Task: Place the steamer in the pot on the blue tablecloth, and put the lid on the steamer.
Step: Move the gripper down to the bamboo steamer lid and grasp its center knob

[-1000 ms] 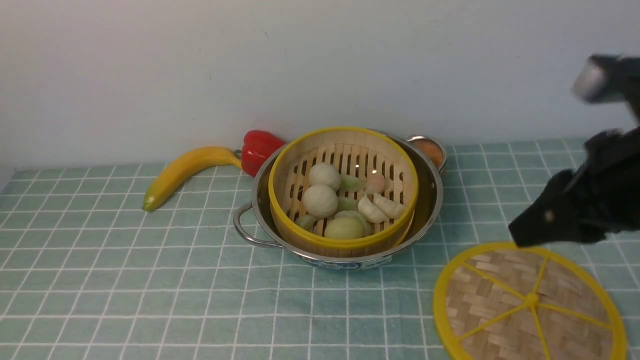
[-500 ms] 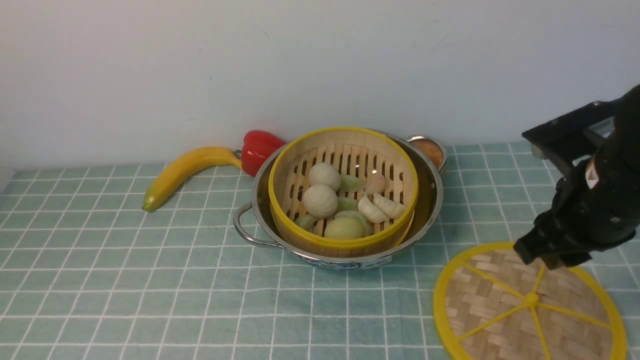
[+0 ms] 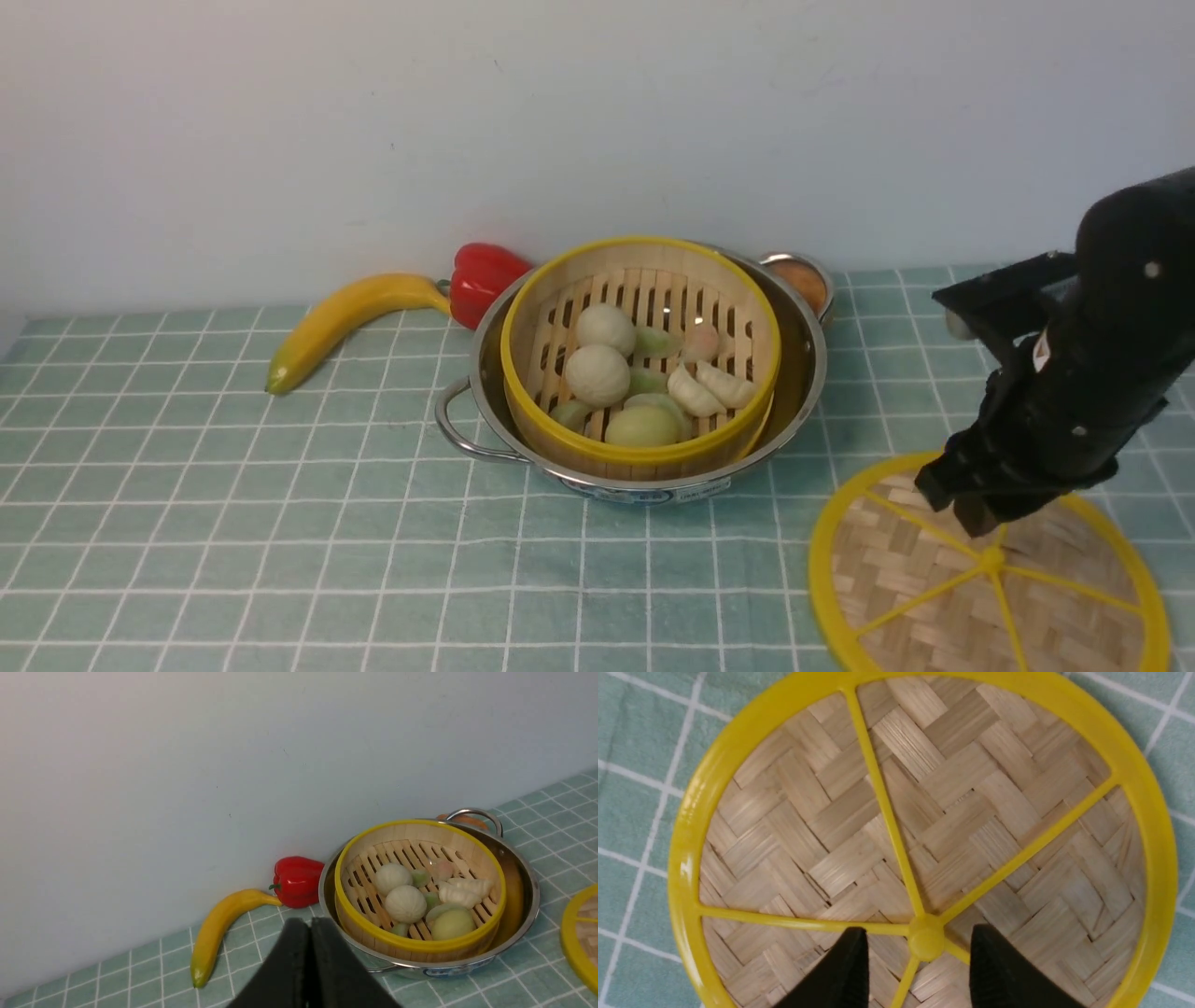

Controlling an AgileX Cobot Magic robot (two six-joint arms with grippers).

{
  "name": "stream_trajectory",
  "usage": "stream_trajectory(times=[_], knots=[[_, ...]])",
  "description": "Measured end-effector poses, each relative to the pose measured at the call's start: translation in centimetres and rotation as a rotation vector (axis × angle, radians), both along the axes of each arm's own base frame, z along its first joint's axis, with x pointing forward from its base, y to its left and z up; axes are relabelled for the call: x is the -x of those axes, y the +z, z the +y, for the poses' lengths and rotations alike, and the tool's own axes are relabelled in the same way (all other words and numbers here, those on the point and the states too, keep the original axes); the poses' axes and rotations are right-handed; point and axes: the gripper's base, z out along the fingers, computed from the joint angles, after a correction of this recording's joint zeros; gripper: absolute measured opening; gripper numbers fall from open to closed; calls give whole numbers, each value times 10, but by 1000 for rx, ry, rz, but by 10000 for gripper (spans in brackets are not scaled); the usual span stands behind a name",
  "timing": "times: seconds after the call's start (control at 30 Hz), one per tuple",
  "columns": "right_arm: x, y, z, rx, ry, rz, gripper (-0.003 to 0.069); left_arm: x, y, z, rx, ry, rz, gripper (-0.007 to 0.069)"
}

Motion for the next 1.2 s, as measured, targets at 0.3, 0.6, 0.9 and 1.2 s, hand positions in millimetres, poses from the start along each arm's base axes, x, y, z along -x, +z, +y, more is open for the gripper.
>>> stream_trajectory(times=[0.3,0.6,0.9,1.2], knots=[[-6,-28,2,33,1,80,316,0,0,0,1,-1,-3,-12],[-5,-35,1,60,-16,132,144,0,0,0,0,-1,-3,-12],[-2,2,-11,162,-35,117,145,0,0,0,-2,-2,-3,-12],[-36,89,12,-51,-67,-149,145,0,0,0,-6,-3,-5,-12]])
